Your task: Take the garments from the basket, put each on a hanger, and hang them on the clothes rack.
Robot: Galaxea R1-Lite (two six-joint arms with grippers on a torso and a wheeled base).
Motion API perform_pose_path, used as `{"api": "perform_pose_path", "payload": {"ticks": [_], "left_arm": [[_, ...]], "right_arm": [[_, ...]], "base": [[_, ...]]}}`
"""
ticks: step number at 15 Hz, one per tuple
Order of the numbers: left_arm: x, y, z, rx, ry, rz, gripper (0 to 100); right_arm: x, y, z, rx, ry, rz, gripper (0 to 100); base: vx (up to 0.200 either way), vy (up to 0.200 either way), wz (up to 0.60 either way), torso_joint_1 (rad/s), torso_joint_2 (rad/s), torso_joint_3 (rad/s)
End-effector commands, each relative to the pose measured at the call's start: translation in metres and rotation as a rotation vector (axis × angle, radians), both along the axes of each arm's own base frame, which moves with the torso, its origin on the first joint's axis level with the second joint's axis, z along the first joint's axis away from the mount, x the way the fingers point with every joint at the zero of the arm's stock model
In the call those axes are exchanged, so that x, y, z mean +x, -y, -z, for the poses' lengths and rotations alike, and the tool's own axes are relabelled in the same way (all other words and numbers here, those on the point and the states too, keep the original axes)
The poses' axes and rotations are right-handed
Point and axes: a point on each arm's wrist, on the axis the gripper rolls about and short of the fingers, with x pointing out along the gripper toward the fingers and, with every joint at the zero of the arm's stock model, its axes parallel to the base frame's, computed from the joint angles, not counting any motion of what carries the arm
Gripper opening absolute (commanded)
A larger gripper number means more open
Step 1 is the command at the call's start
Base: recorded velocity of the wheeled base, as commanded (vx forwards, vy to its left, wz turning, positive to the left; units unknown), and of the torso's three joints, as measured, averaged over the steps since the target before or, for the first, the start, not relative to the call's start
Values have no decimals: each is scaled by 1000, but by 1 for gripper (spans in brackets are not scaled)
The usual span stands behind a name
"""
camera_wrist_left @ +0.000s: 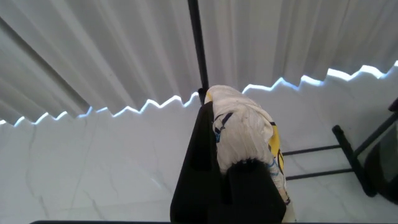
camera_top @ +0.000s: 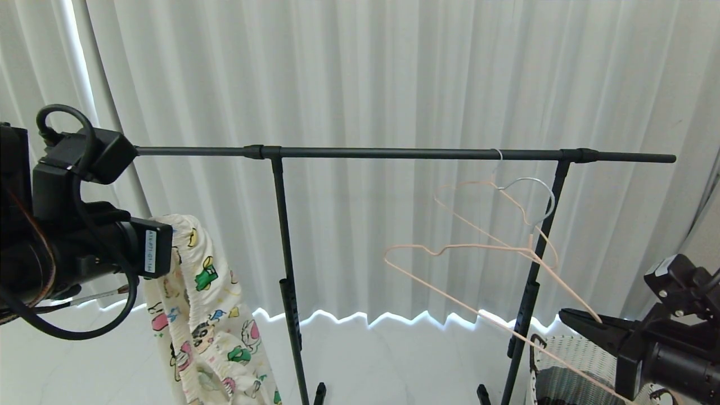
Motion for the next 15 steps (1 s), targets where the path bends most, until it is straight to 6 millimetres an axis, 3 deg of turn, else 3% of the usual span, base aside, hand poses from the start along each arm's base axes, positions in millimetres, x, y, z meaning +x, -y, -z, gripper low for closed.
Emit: {"api": "perform_pose_path", "payload": {"ticks": [1, 3, 6, 10, 15], "left_arm": [[-4, 11, 5, 6, -16, 56, 0], [-2, 19, 6, 17, -23, 78, 0], [19, 23, 15, 39, -50, 10, 0], [66, 34, 26, 49, -31, -168, 0], [78, 44, 18, 19, -3, -157, 0]], "right_arm": [[-11, -13, -1, 6, 11, -105, 0], [-22, -25, -3, 15, 26, -211, 0], [-25, -34, -7, 50, 55, -265, 0], [-29, -44, -10, 135, 23, -306, 0], [-17, -71, -9, 154, 35, -361, 0]], "base": [[0, 0, 0, 0, 0, 0], [0, 0, 0, 0, 0, 0], [0, 0, 0, 0, 0, 0], [0, 0, 0, 0, 0, 0], [0, 0, 0, 0, 0, 0]]}}
